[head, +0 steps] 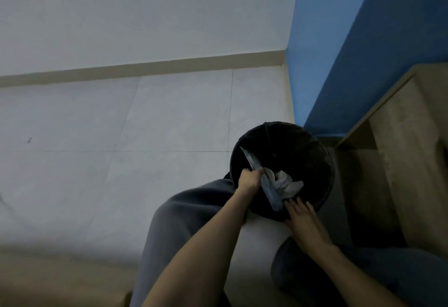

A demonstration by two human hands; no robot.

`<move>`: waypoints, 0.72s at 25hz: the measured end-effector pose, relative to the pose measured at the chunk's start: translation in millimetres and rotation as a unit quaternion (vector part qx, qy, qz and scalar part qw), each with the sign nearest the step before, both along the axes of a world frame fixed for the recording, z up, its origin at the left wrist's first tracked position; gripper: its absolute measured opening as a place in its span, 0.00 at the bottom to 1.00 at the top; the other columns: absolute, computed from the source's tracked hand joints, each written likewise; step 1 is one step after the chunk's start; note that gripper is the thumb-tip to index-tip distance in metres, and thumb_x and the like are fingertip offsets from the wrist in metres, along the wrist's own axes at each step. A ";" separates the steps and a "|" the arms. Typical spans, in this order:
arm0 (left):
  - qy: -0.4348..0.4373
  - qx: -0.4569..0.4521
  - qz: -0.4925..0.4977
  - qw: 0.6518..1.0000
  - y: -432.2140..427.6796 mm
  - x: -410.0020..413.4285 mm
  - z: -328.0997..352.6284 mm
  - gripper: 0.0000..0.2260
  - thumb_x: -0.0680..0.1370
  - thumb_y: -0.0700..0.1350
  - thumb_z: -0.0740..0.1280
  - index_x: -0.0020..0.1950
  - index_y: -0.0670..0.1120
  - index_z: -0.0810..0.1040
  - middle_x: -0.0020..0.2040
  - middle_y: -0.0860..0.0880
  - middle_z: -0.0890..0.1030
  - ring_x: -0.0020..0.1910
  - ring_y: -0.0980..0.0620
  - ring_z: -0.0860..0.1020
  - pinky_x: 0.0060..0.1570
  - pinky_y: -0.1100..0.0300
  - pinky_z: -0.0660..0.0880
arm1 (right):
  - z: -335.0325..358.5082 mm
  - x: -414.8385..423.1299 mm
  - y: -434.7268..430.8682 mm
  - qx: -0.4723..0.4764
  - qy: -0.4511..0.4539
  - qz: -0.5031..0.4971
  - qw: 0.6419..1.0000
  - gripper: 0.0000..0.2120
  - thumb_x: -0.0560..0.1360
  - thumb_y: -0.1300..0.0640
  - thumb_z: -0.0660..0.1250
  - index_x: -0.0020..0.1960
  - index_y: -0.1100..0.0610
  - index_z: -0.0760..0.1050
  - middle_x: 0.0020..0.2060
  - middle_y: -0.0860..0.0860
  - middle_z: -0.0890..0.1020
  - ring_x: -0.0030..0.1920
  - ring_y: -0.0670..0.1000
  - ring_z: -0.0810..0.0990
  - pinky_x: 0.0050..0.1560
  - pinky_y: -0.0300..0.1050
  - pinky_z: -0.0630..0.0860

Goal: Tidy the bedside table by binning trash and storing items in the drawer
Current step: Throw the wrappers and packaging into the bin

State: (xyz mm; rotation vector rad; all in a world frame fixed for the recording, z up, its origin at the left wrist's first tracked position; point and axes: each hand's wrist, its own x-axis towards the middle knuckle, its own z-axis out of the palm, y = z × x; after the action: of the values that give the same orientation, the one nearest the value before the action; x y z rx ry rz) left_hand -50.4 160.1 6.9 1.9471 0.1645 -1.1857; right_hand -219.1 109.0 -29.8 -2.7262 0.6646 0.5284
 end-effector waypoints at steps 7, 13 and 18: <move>-0.075 0.016 -0.081 0.994 -6.1 -14.0 6.6 0.18 0.78 0.45 0.62 0.64 0.35 0.71 0.62 0.39 0.77 0.61 0.40 0.75 0.61 0.51 0.72 | 21.6 -0.4 -2.6 0.004 0.037 -0.122 0.992 0.32 0.76 0.44 0.58 0.74 0.56 0.54 0.76 0.55 0.50 0.75 0.58 0.46 0.73 0.57 0.46; -0.078 -0.058 -0.147 0.984 -25.3 -27.1 16.1 0.25 0.70 0.52 0.63 0.61 0.39 0.75 0.54 0.43 0.79 0.54 0.45 0.78 0.58 0.52 0.74 | 35.2 4.5 -18.0 0.069 0.092 -0.113 0.987 0.33 0.76 0.47 0.59 0.75 0.57 0.50 0.76 0.58 0.46 0.75 0.60 0.41 0.74 0.54 0.48; -0.164 -0.034 -0.330 0.929 -10.4 -34.8 5.0 0.22 0.72 0.55 0.60 0.63 0.49 0.76 0.58 0.48 0.81 0.59 0.49 0.78 0.60 0.55 0.74 | 42.9 13.8 -35.2 -0.008 0.008 -0.106 0.994 0.36 0.68 0.46 0.70 0.71 0.59 0.64 0.73 0.59 0.60 0.73 0.63 0.49 0.69 0.65 0.56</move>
State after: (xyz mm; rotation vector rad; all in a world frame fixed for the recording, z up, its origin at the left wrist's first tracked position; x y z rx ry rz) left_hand -85.2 149.7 11.9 2.1735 -0.7520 -1.2163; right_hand -205.3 73.8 13.1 -2.6248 0.9528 0.4961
